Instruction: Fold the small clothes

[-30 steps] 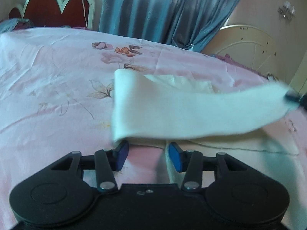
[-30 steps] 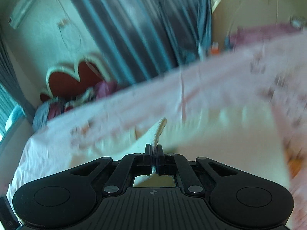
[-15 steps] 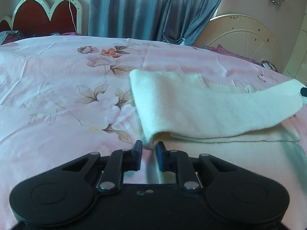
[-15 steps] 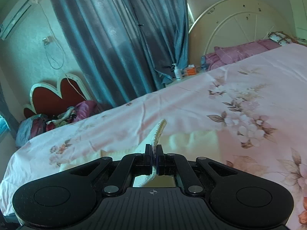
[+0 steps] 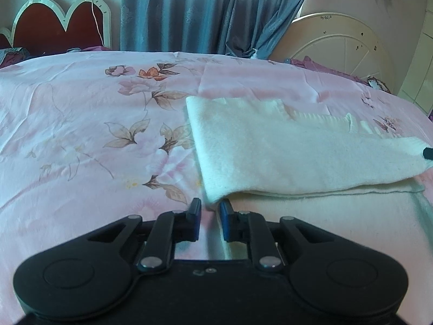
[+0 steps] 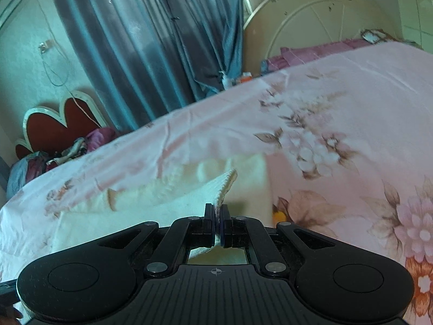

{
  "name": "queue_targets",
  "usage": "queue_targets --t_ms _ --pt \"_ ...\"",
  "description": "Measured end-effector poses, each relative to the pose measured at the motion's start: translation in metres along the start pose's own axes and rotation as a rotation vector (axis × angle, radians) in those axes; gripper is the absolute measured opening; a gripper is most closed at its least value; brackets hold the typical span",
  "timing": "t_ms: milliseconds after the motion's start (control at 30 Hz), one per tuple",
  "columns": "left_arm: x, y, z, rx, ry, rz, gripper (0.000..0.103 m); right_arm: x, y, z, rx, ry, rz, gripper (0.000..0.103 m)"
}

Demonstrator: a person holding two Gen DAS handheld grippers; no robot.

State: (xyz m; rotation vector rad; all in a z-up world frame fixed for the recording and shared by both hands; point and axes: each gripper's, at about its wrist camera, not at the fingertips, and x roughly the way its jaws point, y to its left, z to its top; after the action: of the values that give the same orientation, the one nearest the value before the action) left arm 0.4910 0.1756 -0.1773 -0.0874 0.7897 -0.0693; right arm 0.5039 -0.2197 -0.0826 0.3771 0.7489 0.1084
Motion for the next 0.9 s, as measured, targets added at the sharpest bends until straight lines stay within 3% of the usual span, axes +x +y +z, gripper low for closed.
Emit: queue_targets --t_ms 400,467,500,600,700,767,833,900 --pt "0.002 0.0 0.001 0.012 0.013 -0.002 0.017 0.013 -0.013 -0.012 0.005 0.064 -0.026 0.002" --pt "-0.001 0.001 0.003 0.026 0.026 -0.015 0.024 0.019 -0.016 -0.014 -0.008 0.115 -0.048 0.002" --pt "-0.007 0.002 0.004 0.023 0.027 -0.009 0.036 0.017 -0.018 -0.013 -0.011 0.117 -0.08 0.003" --pt "-0.035 0.001 0.007 0.044 -0.073 -0.005 0.042 -0.003 -0.021 -0.008 -0.001 0.046 -0.086 0.003" --pt "-0.039 -0.011 0.015 0.048 -0.116 -0.072 0.042 0.0 -0.01 -0.007 -0.039 0.059 -0.022 0.002" --pt "-0.026 -0.022 0.019 0.061 -0.102 -0.095 0.042 0.01 0.002 -0.011 -0.077 0.093 -0.003 0.002" --pt "-0.011 -0.031 0.017 0.079 -0.065 -0.1 0.042 0.025 0.008 -0.018 -0.115 0.158 -0.046 0.002" --pt "0.006 -0.029 0.011 0.074 0.033 -0.106 0.043 0.031 0.005 -0.024 -0.123 0.212 -0.062 0.002"
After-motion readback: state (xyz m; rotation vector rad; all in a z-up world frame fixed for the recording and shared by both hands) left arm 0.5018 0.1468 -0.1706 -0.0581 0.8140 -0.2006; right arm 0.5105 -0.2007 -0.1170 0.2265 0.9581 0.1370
